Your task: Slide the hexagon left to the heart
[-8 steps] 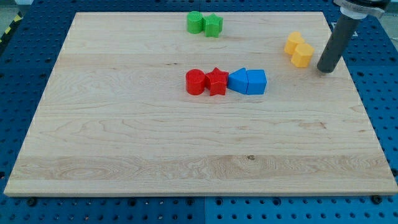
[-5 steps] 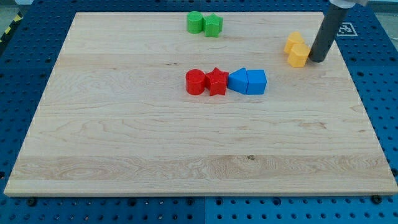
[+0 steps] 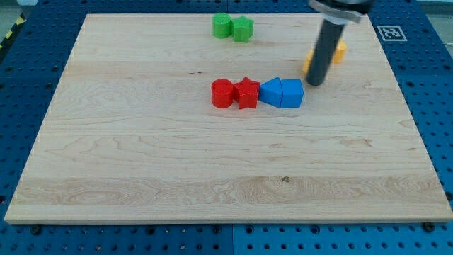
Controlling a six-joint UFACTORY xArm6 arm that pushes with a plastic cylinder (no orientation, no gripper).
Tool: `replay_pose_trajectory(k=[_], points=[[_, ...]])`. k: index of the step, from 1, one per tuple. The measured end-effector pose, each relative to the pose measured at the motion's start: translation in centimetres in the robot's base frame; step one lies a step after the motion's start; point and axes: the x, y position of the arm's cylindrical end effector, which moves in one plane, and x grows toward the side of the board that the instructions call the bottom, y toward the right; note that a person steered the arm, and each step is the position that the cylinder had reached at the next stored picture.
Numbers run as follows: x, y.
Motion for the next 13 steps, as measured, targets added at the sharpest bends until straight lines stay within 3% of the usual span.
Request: replay_pose_trajectory(k=[10, 13], points=[[-0.3, 3.9], [-3.8, 3.3]])
